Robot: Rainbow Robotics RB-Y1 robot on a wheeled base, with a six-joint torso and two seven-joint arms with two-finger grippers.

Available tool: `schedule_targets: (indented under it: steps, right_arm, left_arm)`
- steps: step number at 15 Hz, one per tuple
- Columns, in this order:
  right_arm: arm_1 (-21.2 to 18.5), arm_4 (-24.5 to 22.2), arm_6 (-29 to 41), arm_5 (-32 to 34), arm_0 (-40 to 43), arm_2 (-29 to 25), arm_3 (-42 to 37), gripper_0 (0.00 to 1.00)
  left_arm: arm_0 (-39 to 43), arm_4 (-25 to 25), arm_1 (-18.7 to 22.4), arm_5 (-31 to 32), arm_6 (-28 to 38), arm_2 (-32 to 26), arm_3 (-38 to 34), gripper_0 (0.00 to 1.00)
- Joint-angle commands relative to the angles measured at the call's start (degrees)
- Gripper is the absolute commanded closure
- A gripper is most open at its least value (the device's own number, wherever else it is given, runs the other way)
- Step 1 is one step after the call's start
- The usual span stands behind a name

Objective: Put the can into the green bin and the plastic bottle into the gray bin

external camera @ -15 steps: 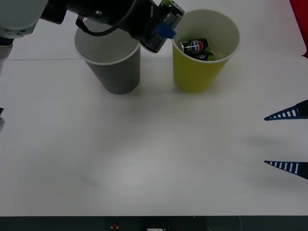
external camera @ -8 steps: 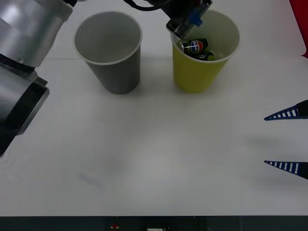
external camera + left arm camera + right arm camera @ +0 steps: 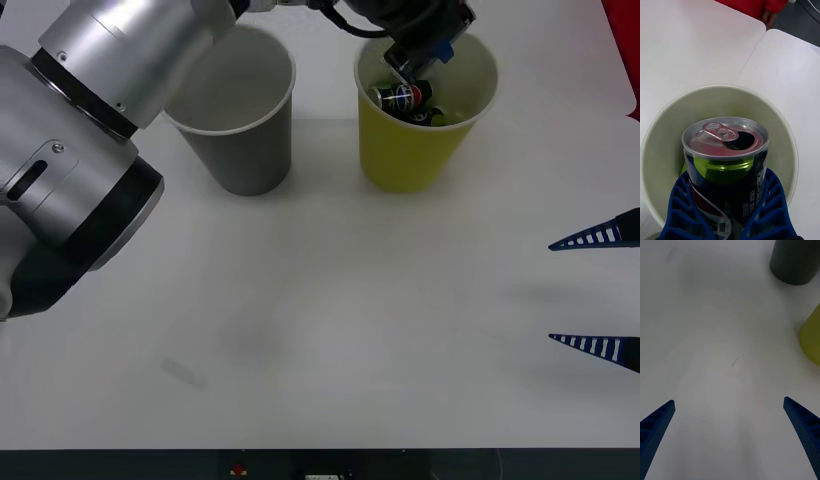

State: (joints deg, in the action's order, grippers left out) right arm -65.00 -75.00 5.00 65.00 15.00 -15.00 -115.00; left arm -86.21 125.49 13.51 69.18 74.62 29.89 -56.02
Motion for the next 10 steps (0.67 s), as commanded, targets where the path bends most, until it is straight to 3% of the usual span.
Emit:
schedule_targets:
  steps: [1,2,3,10]
  right_arm:
    - [0.00,0.00,0.00,0.00,0.00,0.00,0.00,0.00]
    - [0.00,0.00,0.00,0.00,0.00,0.00,0.00,0.00]
    - [0.00,0.00,0.00,0.00,0.00,0.00,0.00,0.00]
    - [0.00,0.00,0.00,0.00,0.00,0.00,0.00,0.00]
  left_arm:
    - [-0.01,0.37,-0.33,-0.54,-0.09,0.08,0.03,0.84]
    - [0.08,0.46,-0.33,-0.63,-0.27,0.08,0.03,0.28]
    - [-0.01,0.55,-0.33,-0.63,-0.44,0.08,0.03,0.00]
    - [0.87,-2.09,1.34,-0.27,-4.75,-0.01,-1.90,0.00]
